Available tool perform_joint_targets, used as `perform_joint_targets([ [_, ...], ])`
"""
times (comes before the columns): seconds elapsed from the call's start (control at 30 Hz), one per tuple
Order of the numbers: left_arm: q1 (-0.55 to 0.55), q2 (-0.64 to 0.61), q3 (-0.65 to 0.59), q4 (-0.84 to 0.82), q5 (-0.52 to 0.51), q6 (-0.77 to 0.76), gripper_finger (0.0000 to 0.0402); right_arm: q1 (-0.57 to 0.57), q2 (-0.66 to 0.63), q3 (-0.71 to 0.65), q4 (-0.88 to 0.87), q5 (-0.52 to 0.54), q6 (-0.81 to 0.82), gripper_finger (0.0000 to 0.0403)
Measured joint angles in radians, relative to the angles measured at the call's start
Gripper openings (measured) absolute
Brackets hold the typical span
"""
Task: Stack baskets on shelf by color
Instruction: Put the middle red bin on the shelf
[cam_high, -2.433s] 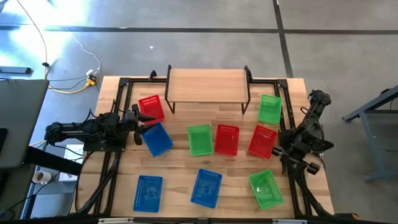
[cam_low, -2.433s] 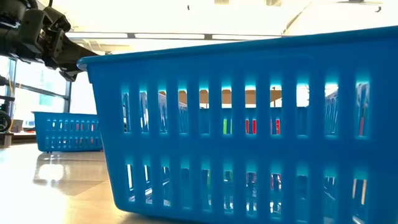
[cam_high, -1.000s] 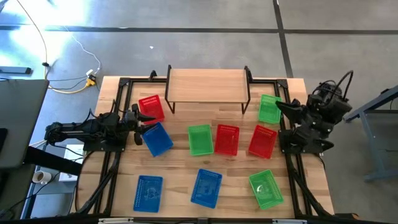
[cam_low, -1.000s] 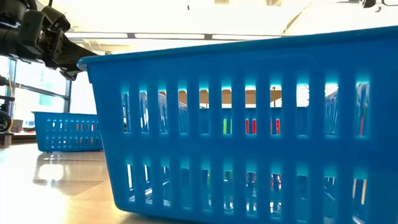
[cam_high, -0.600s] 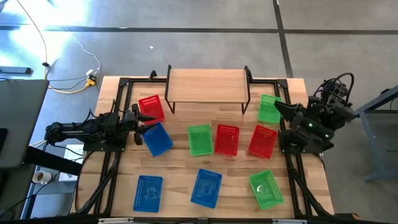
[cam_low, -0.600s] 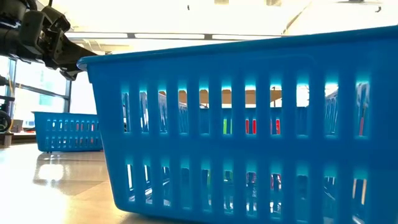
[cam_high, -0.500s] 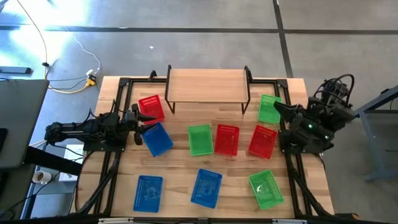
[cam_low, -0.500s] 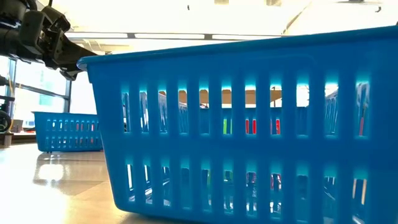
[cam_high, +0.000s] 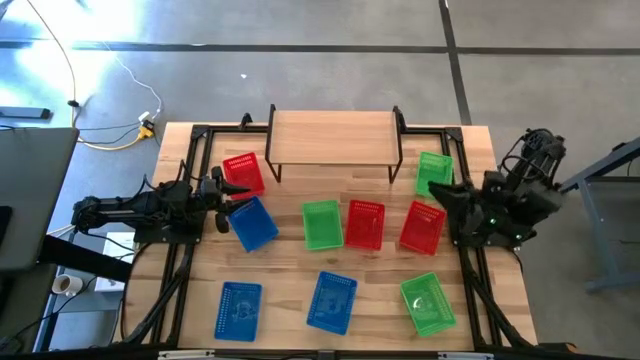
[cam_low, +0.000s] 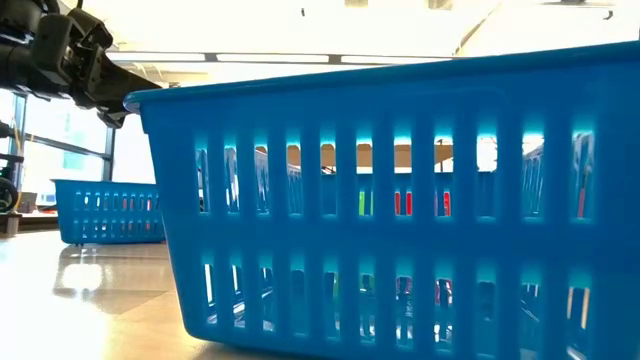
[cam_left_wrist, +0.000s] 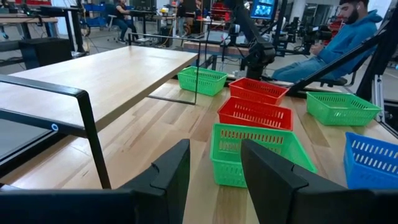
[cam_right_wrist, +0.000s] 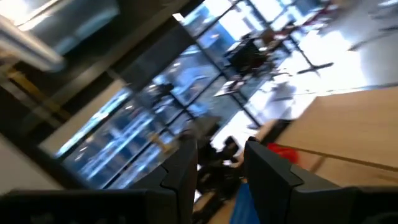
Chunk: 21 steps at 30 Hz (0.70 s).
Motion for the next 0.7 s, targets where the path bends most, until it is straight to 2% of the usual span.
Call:
perform_joint_targets([
  [0.1,0.0,0.0,0.0,0.0,-0.001,0.0,0.0133,-0.072,0.044,0.0,-0.014,-0.171,0.033,0.0118],
  [0.2,0.0,0.0,0.0,0.003,-0.002,-0.004,0.0133,-0.162,0.085,0.0,-0.012,-0.264,0.036,0.0118],
  [0.4,0.0,0.0,0.0,0.028,-0.002,-0.003,0.0133,-0.318,0.11,0.0,-0.009,-0.374,0.119,0.0118],
  [0.5,0.0,0.0,0.0,0.033,-0.002,-0.001,0.0133,-0.372,0.105,0.0,-0.03,-0.384,0.175,0.0118],
  [0.7,0.0,0.0,0.0,0.031,-0.002,-0.003,0.0133,-0.46,0.064,0.0,-0.255,-0.416,0.394,0.0118],
])
